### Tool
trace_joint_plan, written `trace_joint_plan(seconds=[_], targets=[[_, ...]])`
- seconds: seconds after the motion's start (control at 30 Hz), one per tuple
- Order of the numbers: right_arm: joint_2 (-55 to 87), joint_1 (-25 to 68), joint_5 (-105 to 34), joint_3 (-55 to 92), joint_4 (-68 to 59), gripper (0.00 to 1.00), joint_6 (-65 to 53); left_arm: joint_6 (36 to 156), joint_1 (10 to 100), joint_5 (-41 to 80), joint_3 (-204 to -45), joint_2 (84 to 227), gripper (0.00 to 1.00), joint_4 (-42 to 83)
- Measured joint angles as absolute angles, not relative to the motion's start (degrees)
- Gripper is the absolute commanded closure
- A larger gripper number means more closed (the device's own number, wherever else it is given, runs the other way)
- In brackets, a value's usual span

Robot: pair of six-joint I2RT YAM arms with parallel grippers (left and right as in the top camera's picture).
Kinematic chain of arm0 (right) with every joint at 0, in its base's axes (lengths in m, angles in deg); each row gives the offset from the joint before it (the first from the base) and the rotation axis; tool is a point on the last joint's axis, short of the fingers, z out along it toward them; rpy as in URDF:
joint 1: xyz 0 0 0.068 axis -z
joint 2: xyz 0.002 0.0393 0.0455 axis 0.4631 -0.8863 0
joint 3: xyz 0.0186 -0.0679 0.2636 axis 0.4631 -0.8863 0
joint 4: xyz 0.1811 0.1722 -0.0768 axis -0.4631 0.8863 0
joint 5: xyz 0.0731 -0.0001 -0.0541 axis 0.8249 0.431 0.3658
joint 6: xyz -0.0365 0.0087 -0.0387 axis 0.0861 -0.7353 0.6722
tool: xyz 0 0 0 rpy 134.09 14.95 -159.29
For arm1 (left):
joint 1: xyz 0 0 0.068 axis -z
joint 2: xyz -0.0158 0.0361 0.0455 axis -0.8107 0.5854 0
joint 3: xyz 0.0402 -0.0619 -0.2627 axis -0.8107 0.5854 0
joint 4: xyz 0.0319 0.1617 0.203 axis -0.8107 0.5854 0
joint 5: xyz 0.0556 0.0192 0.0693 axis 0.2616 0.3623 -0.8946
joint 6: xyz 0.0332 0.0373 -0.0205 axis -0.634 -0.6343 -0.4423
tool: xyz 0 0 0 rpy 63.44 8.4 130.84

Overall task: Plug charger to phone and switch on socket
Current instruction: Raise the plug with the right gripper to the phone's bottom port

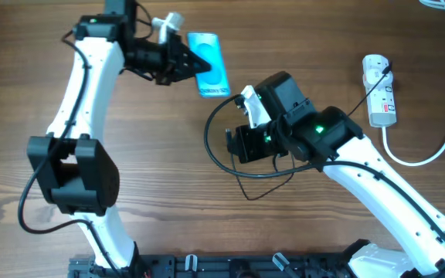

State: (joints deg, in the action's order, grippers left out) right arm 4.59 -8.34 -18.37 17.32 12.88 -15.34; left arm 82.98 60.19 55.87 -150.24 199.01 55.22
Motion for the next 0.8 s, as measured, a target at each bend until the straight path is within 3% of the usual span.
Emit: trace_joint_plan(seconds=[0.2,0.8], targets=[[4.59,-8.34,-21.17,17.30,10.17,0.96,-18.03,81.50,64.95,56.09,-150.24,199.01,0.96,55.24],[4.59,-8.36,-24.97,17.30,6.73,0.96,-21.85,78.33,65.37,54.84,-150.24,199.01,0.96,57.71]])
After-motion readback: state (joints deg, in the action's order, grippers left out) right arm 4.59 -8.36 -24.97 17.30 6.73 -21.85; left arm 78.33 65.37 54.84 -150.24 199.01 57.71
